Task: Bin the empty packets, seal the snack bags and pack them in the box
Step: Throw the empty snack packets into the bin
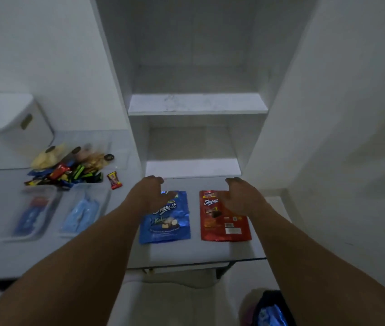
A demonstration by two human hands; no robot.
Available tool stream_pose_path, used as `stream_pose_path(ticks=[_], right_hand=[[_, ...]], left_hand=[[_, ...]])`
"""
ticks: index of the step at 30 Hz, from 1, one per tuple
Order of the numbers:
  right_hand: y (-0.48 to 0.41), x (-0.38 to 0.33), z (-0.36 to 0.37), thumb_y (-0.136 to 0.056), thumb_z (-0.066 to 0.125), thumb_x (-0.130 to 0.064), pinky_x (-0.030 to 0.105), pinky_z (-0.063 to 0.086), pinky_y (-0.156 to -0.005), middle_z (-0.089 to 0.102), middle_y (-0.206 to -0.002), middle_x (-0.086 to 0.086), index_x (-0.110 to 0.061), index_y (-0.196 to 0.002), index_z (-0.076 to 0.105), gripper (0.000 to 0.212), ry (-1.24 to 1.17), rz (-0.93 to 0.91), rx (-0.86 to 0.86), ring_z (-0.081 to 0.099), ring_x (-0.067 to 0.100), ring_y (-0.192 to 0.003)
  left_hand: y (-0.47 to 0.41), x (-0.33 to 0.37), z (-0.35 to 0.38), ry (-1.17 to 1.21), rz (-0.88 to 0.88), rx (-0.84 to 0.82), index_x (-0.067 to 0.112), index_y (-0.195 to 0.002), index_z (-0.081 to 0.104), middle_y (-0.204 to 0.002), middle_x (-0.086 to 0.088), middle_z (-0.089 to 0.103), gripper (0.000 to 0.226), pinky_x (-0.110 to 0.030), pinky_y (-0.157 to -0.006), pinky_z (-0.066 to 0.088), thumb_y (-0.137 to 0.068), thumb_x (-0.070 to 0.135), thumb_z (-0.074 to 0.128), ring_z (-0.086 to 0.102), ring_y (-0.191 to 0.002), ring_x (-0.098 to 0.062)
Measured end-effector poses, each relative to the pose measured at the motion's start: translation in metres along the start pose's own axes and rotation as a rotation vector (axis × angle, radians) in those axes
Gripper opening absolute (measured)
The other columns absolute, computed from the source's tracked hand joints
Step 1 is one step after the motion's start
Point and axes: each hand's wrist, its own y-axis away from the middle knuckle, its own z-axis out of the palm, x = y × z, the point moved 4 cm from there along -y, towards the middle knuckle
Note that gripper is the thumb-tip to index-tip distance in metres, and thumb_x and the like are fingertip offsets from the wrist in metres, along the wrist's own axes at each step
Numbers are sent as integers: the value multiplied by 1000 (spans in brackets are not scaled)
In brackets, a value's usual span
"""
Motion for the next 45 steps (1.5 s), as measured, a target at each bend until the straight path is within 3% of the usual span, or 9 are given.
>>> stream_pose_path(ticks=[5,9,14,19,23,29,34,41,45], right_hand=[[-43,16,42,-96,50,-51,43,39,-108,47,-145,12,-8,-143,43,64,48,-48,-101,44,30,-135],[-66,32,69,-85,62,-53,44,47,-98,54,-129,8,-14,-130,51,61,58,-48,-184,54,28,-121],[-81,48,83,-68,75,-65,50,34,-110,39,-144,11,-21,-147,33,100,105,-50,-204,38,33,-134],[-95,51,83,-58,82,-66,51,35,-104,36,-139,14,-22,-145,33,109,144,-16,-189,35,36,-131],[-101,51,81,-60,85,-59,51,38,-103,37,-136,14,-23,-140,38,100,116,-4,-194,39,35,-127],[-98,51,71,-84,72,-32,47,45,-99,49,-126,10,-23,-131,50,52,11,-72,-158,46,32,-122],[-93,50,64,-85,69,-19,48,53,-92,59,-117,10,-21,-122,58,38,-55,-102,-120,56,30,-112],[-93,46,76,-86,67,-13,45,56,-89,65,-117,12,-16,-123,60,38,-101,-87,-65,61,31,-108],[-93,42,88,-87,64,-9,44,55,-91,65,-122,14,-12,-127,59,41,-142,-81,-64,61,31,-111]], left_hand=[[-28,-20,40,-5,-83,-45,8,-140,49,-141,-14,52,76,-38,-107,39,-83,55,65,48,-130,-30],[-45,-31,66,-64,-105,-87,13,-115,59,-115,-12,61,56,-40,-88,50,-77,51,72,58,-106,-29],[-56,-35,83,-140,-125,-122,19,-144,37,-137,-13,44,90,-51,-101,44,-70,44,82,44,-124,-36],[-66,-45,88,-133,-194,-163,22,-139,35,-135,-12,43,102,-55,-101,42,-57,53,86,41,-124,-39],[-68,-46,86,-111,-203,-115,22,-134,49,-130,-12,47,90,-48,-100,43,-58,47,89,44,-120,-35],[-70,-50,82,21,-229,-76,15,-129,56,-123,-16,59,72,-35,-89,49,-64,13,88,58,-108,-33],[-61,-53,73,-305,-245,41,25,-134,48,-129,-13,47,83,-47,-95,44,-63,46,86,43,-119,-35],[-53,-76,82,37,-398,16,16,-123,54,-118,-14,50,82,-45,-90,47,-57,47,90,51,-110,-35],[-56,-77,78,-85,-343,51,18,-111,66,-107,-8,65,70,-39,-83,46,-55,54,88,54,-106,-31]])
